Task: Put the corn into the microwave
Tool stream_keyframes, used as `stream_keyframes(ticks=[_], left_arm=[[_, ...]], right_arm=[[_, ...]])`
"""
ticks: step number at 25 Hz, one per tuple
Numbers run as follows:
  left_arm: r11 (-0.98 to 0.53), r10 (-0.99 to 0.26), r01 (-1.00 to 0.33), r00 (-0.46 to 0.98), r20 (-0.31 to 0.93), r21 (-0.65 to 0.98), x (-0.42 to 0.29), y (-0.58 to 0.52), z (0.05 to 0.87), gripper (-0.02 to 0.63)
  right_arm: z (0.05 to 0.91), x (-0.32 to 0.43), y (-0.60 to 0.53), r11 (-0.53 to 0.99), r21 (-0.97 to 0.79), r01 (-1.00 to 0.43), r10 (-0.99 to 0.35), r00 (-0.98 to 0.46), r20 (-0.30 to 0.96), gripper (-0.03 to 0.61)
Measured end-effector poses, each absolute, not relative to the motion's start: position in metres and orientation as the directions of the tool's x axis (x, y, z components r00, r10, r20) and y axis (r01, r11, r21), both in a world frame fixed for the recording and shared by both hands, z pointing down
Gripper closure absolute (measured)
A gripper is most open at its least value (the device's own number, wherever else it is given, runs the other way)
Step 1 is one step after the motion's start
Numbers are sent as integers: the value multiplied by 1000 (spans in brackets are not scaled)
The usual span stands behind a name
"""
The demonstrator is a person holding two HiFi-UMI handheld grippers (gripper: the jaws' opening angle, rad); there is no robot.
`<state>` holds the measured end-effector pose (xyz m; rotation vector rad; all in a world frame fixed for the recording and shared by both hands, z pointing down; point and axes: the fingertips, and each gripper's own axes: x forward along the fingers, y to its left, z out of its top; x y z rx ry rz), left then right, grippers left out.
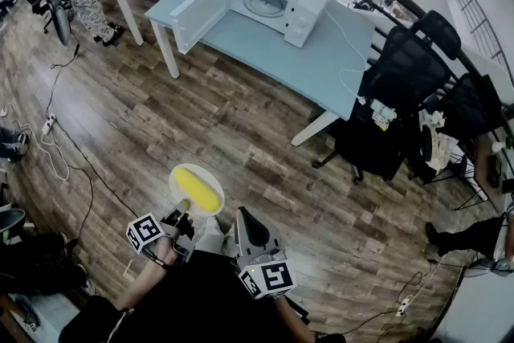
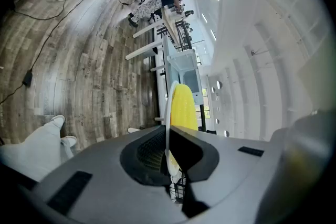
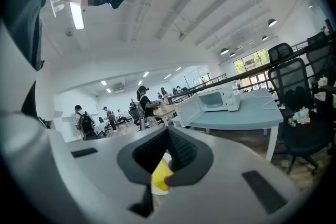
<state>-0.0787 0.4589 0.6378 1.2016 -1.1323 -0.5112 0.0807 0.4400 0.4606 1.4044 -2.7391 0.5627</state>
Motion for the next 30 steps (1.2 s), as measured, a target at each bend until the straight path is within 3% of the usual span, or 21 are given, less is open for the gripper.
stream_keyframes(ticks=[19,30], left_arm=[[314,-821,-237,419,388,919,-78,460,634,598],[294,-822,-248,427,377,923,-103,455,629,597]], right_arm=[[462,84,449,487,-333,-808,-810,-560,174,569],[463,50,450,498,-321,-806,-808,-565,167,569]])
